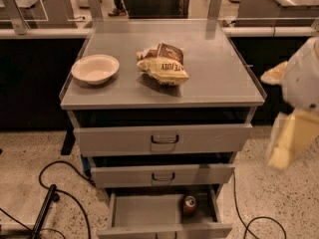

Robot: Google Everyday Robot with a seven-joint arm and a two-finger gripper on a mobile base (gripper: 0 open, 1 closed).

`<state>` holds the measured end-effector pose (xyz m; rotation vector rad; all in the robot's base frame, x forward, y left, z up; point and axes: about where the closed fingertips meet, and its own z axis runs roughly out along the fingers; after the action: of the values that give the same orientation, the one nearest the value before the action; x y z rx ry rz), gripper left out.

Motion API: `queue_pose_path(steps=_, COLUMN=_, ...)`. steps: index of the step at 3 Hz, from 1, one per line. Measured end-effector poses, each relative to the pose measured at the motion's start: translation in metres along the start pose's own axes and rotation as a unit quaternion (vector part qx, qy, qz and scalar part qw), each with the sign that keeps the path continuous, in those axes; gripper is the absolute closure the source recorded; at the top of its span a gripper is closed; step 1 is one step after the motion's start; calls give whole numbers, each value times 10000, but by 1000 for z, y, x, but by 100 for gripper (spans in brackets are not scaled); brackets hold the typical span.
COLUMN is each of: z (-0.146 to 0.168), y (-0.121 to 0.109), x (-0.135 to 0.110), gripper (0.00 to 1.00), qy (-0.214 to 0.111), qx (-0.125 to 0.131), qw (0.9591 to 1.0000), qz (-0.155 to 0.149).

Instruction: Pick coke can from bottom drawer and place on counter

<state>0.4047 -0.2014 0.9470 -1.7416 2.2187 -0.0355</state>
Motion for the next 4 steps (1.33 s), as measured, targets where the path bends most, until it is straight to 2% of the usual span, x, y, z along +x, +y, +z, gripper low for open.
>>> queue_pose_path(steps=2, z=75, y=90, x=-2, gripper=0, qy=-6, qx=-86, qw=9998, qz=202)
queue_pose_path(steps=3, z=141, y=132, x=3, gripper=0, qy=243, qx=-376, qw=9986, qz=296)
queue_pose_path(steps=4, z=165, y=161, x=18, gripper=0, qy=431, qx=-675, qw=9963, qz=316)
